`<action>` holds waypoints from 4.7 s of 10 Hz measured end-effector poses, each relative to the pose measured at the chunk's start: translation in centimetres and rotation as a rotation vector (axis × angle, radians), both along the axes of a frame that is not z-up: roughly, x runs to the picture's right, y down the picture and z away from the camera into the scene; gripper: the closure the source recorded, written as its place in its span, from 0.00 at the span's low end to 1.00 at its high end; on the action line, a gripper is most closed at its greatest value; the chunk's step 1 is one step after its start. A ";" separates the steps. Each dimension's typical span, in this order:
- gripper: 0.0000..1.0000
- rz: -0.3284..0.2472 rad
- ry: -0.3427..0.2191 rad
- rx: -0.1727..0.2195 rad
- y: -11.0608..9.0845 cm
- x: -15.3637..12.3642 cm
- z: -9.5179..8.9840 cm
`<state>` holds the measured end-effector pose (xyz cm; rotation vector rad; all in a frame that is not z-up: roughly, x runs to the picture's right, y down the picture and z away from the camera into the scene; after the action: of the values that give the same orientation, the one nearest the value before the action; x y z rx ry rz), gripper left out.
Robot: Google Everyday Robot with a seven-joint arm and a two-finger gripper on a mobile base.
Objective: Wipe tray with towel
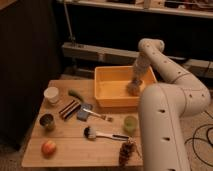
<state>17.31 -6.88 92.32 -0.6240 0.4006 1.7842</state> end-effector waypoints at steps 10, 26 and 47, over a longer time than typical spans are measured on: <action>1.00 -0.083 -0.189 -0.096 10.3 -7.2 -6.8; 1.00 -0.008 0.000 -0.016 1.1 4.6 0.0; 1.00 0.018 -0.019 -0.035 10.2 4.4 -7.6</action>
<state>21.71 3.31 84.74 -0.6704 0.4147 1.7904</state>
